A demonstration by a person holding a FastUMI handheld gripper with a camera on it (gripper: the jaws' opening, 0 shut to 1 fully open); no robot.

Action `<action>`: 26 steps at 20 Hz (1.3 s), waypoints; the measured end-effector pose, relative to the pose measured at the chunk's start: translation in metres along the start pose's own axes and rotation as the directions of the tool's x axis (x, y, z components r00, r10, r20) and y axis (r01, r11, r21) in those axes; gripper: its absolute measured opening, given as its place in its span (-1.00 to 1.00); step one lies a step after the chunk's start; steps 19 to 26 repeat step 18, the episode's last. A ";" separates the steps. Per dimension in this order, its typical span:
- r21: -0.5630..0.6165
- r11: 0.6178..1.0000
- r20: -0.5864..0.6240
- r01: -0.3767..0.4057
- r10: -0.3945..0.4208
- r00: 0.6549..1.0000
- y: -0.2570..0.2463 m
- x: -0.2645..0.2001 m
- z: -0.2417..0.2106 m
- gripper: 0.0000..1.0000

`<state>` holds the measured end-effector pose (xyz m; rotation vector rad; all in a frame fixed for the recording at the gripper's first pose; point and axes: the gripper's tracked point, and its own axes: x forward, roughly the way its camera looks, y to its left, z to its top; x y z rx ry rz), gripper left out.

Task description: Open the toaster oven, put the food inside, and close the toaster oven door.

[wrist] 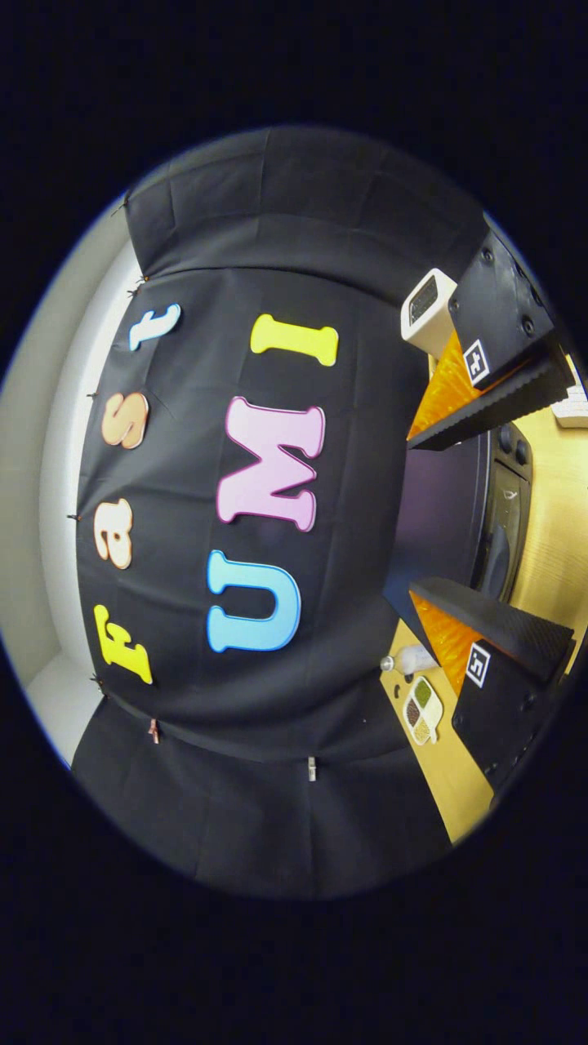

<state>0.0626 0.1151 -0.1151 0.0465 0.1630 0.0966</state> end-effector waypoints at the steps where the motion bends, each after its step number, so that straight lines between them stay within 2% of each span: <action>1: -0.001 1.000 0.019 0.010 -0.010 1.000 -0.008 -0.004 0.009 0.95; 8: -0.012 0.999 0.109 0.036 -0.035 0.993 -0.045 -0.032 0.065 0.95; 16: 0.002 0.999 0.159 0.049 -0.049 0.986 -0.081 -0.059 0.108 0.95; 26: 0.015 0.999 0.160 0.046 -0.047 0.986 -0.085 -0.063 0.113 0.94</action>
